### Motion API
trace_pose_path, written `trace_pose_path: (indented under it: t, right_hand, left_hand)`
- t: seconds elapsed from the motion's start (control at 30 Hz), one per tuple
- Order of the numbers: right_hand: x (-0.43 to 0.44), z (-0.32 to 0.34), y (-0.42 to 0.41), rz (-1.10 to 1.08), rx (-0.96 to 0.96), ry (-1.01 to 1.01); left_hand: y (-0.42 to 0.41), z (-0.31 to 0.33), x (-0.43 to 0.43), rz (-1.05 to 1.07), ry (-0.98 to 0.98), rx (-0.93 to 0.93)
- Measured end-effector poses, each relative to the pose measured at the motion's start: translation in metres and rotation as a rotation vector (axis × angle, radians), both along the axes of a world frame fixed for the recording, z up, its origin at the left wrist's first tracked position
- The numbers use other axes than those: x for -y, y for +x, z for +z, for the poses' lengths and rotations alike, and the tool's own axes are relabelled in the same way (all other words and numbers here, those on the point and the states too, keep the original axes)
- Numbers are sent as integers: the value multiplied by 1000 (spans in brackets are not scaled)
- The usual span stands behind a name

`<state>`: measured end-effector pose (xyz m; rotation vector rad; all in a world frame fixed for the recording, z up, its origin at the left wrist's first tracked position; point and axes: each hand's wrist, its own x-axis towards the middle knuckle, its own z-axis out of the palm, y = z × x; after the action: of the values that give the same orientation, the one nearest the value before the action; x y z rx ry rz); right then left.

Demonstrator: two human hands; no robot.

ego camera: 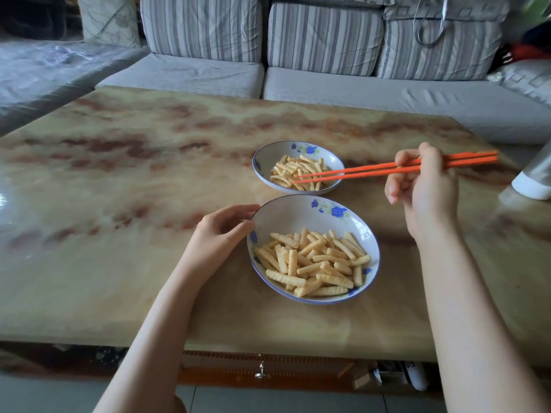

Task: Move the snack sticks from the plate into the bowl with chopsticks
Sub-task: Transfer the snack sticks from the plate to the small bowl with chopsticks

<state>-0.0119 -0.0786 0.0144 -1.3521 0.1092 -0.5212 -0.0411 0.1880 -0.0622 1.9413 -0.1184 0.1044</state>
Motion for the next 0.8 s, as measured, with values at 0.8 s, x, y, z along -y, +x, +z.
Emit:
trace_pose_path:
  t: [0.8]
  right_hand:
    - [5,6,-1,77,24,-107]
  left_hand:
    - [0,0,0,-8,-14,3]
